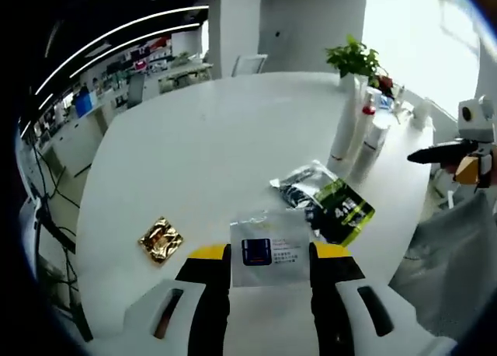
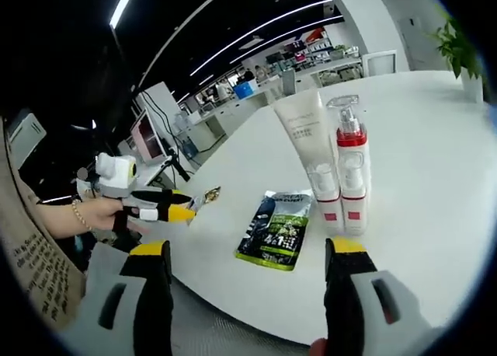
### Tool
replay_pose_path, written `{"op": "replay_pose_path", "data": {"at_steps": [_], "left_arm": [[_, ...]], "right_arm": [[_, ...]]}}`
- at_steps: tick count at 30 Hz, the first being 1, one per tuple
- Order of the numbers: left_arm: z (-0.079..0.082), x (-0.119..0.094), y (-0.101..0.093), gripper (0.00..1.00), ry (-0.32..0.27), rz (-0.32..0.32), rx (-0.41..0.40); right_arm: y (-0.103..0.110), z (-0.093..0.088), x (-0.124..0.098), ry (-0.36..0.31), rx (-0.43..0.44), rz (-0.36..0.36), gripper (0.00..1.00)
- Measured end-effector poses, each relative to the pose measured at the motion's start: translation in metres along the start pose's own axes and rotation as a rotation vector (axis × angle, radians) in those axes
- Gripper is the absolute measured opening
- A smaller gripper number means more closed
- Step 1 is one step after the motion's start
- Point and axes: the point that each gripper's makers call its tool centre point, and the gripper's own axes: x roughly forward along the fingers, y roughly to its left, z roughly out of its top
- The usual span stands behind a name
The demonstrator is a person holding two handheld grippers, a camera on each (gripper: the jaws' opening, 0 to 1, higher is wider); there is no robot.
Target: Arrange the skincare products in the storage area until every visible bottle or jar stands upright without overlapping.
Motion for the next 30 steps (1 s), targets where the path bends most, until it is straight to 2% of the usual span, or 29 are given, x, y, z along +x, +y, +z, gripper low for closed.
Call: {"op": "replay_pose_path", "data": {"at_steps": [8, 12, 16, 18, 25, 30], "left_arm": [[0.022, -0.016, -0.029, 0.37, -0.073, -0.012, 0.02], [0.029, -0.021, -0.039, 0.37, -0.093, -0.02, 0.024], [0.035, -0.026, -0.051, 0.37, -0.119, -0.032, 0.023], [0.038, -0.028, -0.057, 0.37, -0.136, -0.046, 0.025], [0.041, -0.031, -0.068, 0.37, -0.151, -0.071, 0.035], [0.043, -0.032, -0.073, 0.37, -0.159, -0.083, 0.034]], "right_arm": [[0.033, 0.015, 0.027, -0.012, -0.009, 0.114, 0.62], [0.053, 0.022, 0.038, -0.023, 0.0, 0.198, 0.56], [0.062, 0.025, 0.048, -0.017, 0.002, 0.228, 0.42], [0.07, 0.03, 0.053, -0.022, 0.022, 0.255, 0.4], [0.076, 0.037, 0.06, -0.044, 0.087, 0.279, 0.22], [0.081, 0.036, 0.061, -0.032, 0.117, 0.297, 0.14]]}}
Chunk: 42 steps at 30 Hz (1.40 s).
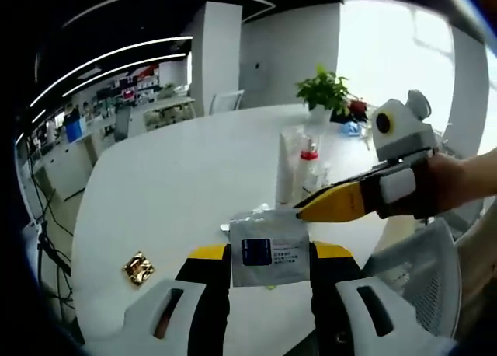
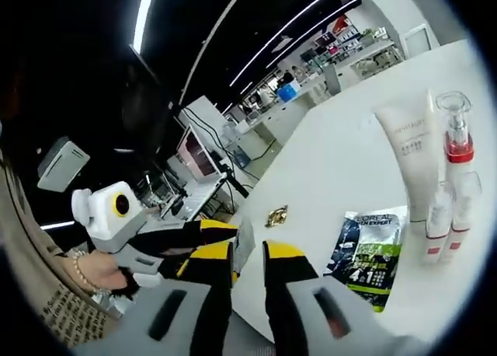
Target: Arrange the skincare products in the storage area until every visible bottle or jar stands upright without overlapping.
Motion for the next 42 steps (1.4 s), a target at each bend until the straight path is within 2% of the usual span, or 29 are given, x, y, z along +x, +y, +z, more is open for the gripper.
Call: {"op": "replay_pose_path", "data": {"at_steps": [3, 5, 11, 13, 15, 16, 18, 19, 20, 21, 22, 24, 26, 27, 29, 34, 37, 42], "left_arm": [[0.002, 0.0, -0.002, 0.37, -0.004, -0.008, 0.001], [0.003, 0.001, -0.003, 0.37, -0.008, -0.011, 0.006], [0.005, 0.002, -0.006, 0.38, -0.013, -0.041, -0.004], [0.006, 0.002, -0.008, 0.43, -0.028, -0.061, -0.045], [0.008, 0.001, -0.014, 0.53, -0.045, -0.113, -0.092], [0.01, -0.001, -0.015, 0.56, -0.068, -0.138, -0.154], [0.007, -0.003, -0.017, 0.57, -0.061, -0.196, -0.169], [0.008, -0.005, -0.019, 0.55, -0.072, -0.235, -0.204], [0.008, -0.006, -0.02, 0.52, -0.083, -0.284, -0.286], [0.009, -0.007, -0.017, 0.5, -0.1, -0.298, -0.35], [0.007, -0.007, -0.015, 0.48, -0.093, -0.311, -0.373], [0.002, -0.008, -0.006, 0.43, -0.086, -0.288, -0.343], [-0.004, -0.008, -0.003, 0.4, -0.06, -0.29, -0.352], [-0.008, -0.009, -0.004, 0.39, -0.041, -0.311, -0.393], [-0.007, -0.009, 0.0, 0.3, -0.058, -0.313, -0.423], [-0.017, -0.009, 0.007, 0.13, -0.036, -0.296, -0.476], [-0.02, -0.012, 0.012, 0.02, -0.031, -0.284, -0.528], [-0.032, -0.013, 0.017, 0.0, 0.018, -0.245, -0.644]], "right_arm": [[0.001, -0.003, 0.001, 0.011, 0.011, 0.007, 0.1], [0.003, -0.003, 0.0, 0.011, 0.017, 0.011, 0.03], [0.004, 0.0, -0.003, -0.005, 0.041, 0.015, 0.01], [0.003, 0.001, -0.005, -0.009, 0.048, 0.014, 0.01], [0.002, 0.003, -0.006, -0.012, 0.05, 0.011, 0.01], [0.0, 0.004, -0.007, -0.009, 0.045, 0.006, 0.01], [-0.001, 0.005, -0.008, -0.005, 0.047, 0.013, 0.01], [0.0, 0.006, -0.009, -0.001, 0.051, 0.021, 0.01], [0.002, 0.006, -0.009, 0.005, 0.048, 0.027, 0.01], [0.003, 0.006, -0.009, 0.01, 0.044, 0.032, 0.01], [0.003, 0.006, -0.008, 0.015, 0.04, 0.037, 0.01], [0.004, 0.007, -0.007, 0.025, 0.03, 0.041, 0.01], [0.005, 0.007, -0.006, 0.032, 0.03, 0.051, 0.01], [0.006, 0.007, -0.005, 0.034, 0.029, 0.054, 0.01], [0.007, 0.007, -0.003, 0.04, 0.028, 0.06, 0.01], [0.01, 0.002, 0.003, 0.064, 0.015, 0.063, 0.01], [0.005, 0.001, 0.008, 0.078, -0.004, 0.033, 0.01], [-0.003, -0.008, 0.025, 0.147, -0.106, -0.038, 0.01]]}}
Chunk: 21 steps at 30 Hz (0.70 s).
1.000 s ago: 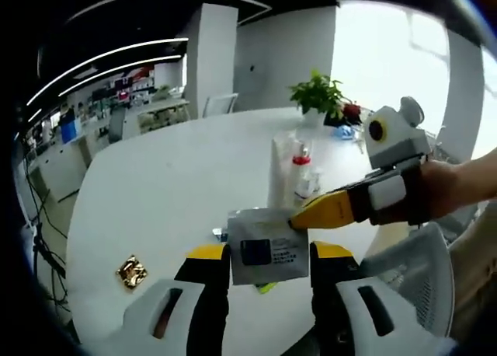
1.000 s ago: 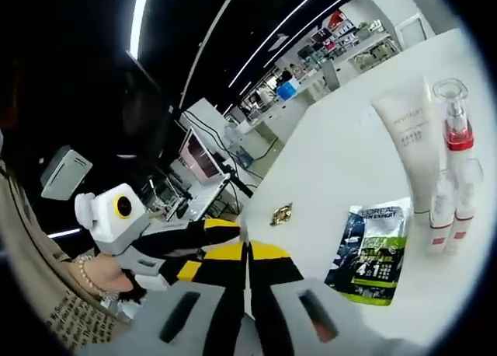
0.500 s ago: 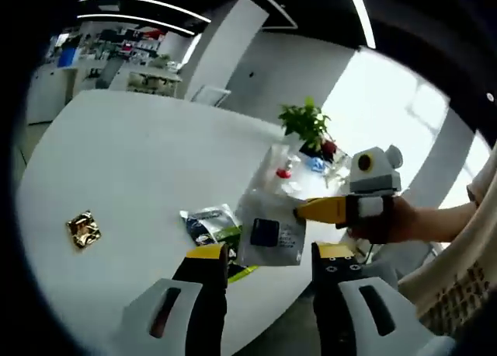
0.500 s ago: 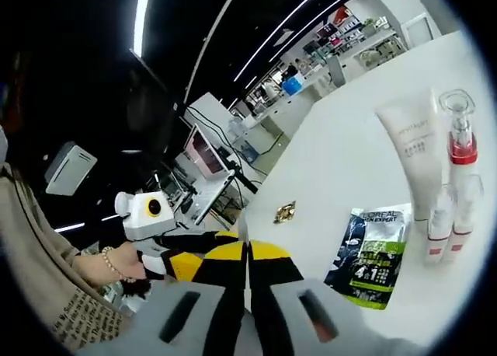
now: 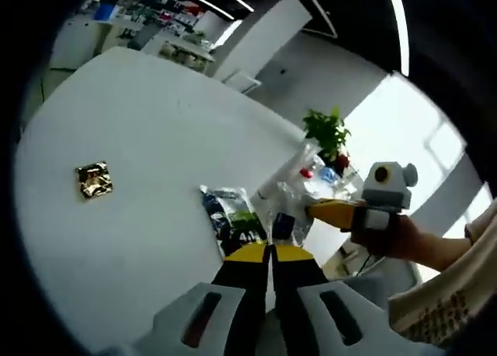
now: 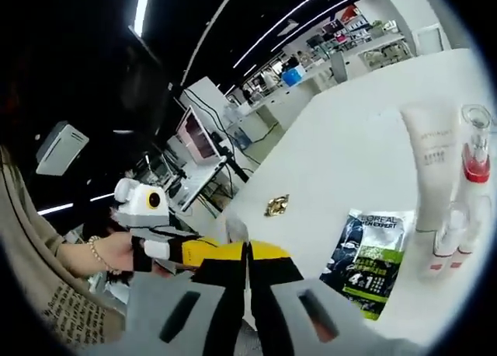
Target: Arrange the skincare products in the storage area until every visible bottle or jar stands upright without overlapping.
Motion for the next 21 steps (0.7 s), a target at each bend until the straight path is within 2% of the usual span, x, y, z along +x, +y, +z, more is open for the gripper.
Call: {"op": "replay_pose_path", "data": {"at_steps": [2, 6, 8, 12, 21], "left_arm": [[-0.005, 0.0, 0.009, 0.0, 0.013, 0.032, -0.061], [-0.012, 0.002, 0.021, 0.0, 0.024, 0.073, -0.114], [-0.015, 0.005, 0.027, 0.0, 0.027, 0.085, -0.118], [-0.022, 0.012, 0.043, 0.0, 0.047, 0.132, -0.136], [-0.034, 0.031, 0.071, 0.0, 0.089, 0.181, -0.171]], "right_arm": [[-0.004, -0.006, 0.009, 0.046, -0.058, -0.043, 0.01], [-0.015, -0.016, 0.027, 0.123, -0.167, -0.115, 0.01], [-0.021, -0.021, 0.035, 0.158, -0.237, -0.155, 0.01], [-0.031, -0.03, 0.05, 0.203, -0.333, -0.187, 0.01], [-0.057, -0.05, 0.07, 0.287, -0.401, -0.212, 0.01]]}}
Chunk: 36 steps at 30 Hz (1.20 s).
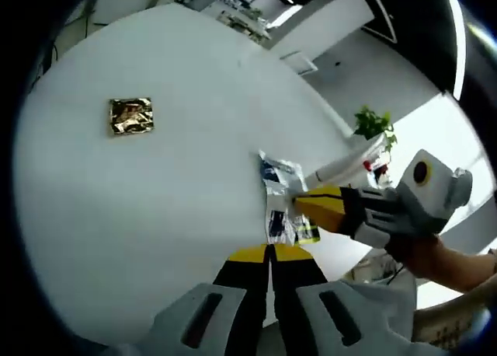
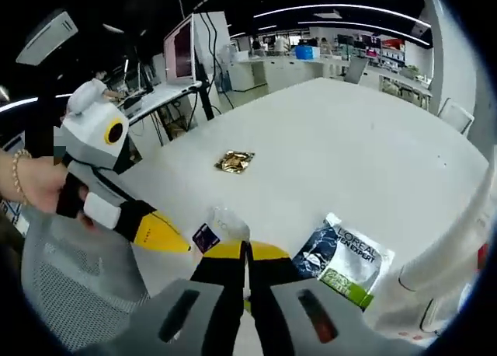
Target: Arrange the skincare products in the storage area until every visible bottle or jar stands upright without overlapping.
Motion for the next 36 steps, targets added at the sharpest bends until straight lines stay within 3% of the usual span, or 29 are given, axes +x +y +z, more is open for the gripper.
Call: {"op": "replay_pose_path", "data": {"at_steps": [12, 16, 28, 31, 34, 36], "left_arm": [[-0.007, 0.022, 0.019, 0.0, 0.062, 0.064, 0.053], [-0.006, 0.025, 0.024, 0.0, 0.074, 0.082, 0.068], [-0.003, 0.027, 0.027, 0.0, 0.082, 0.104, 0.165], [-0.001, 0.026, 0.031, 0.01, 0.094, 0.13, 0.256], [0.004, 0.021, 0.026, 0.14, 0.109, 0.138, 0.331], [0.012, 0.019, 0.021, 0.15, 0.097, 0.12, 0.404]], "right_arm": [[-0.012, -0.026, 0.027, 0.082, -0.085, -0.021, 0.01], [-0.013, -0.029, 0.034, 0.109, -0.147, -0.024, 0.01], [-0.017, -0.035, 0.043, 0.145, -0.2, -0.043, 0.01], [-0.017, -0.039, 0.043, 0.156, -0.233, -0.046, 0.01], [-0.016, -0.04, 0.043, 0.161, -0.254, -0.044, 0.01], [-0.016, -0.039, 0.044, 0.155, -0.257, -0.038, 0.01]]}}
